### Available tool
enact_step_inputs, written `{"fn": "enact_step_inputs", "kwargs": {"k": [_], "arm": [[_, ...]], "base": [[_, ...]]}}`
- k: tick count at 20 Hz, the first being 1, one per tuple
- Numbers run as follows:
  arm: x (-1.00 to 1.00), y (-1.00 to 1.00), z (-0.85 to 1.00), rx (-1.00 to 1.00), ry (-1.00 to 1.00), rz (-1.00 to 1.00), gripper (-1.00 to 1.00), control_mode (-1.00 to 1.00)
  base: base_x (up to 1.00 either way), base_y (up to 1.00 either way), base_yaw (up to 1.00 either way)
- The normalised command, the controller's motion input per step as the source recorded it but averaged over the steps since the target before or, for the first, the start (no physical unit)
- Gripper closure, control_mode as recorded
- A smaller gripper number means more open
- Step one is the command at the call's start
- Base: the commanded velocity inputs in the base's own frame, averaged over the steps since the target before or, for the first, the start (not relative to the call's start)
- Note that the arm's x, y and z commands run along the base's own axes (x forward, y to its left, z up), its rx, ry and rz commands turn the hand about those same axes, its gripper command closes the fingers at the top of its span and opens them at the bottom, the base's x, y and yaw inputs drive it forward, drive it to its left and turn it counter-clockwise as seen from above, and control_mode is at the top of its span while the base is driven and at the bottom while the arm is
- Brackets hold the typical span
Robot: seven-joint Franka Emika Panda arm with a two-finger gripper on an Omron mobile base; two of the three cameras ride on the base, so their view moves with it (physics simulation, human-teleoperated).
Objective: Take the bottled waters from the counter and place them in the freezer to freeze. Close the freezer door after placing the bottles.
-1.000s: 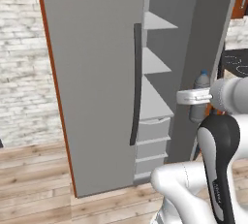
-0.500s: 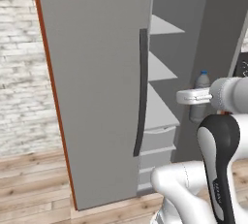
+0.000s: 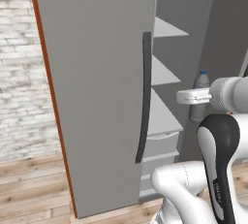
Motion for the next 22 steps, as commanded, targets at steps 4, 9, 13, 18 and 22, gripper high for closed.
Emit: {"fn": "enact_step_inputs", "kwargs": {"k": [4,9,13,18,22], "arm": [[0.00,0.00,0.00,0.00,0.00,0.00,1.00,1.00],[0.00,0.00,0.00,0.00,0.00,0.00,1.00,1.00],[0.00,0.00,0.00,0.00,0.00,0.00,1.00,1.00],[0.00,0.00,0.00,0.00,0.00,0.00,1.00,1.00],[0.00,0.00,0.00,0.00,0.00,0.00,1.00,1.00]], "base": [[0.18,0.00,-0.11],[0.26,-0.05,-0.07],[0.39,-0.13,-0.01],[0.55,-0.02,-0.02],[0.50,0.00,-0.01]]}}
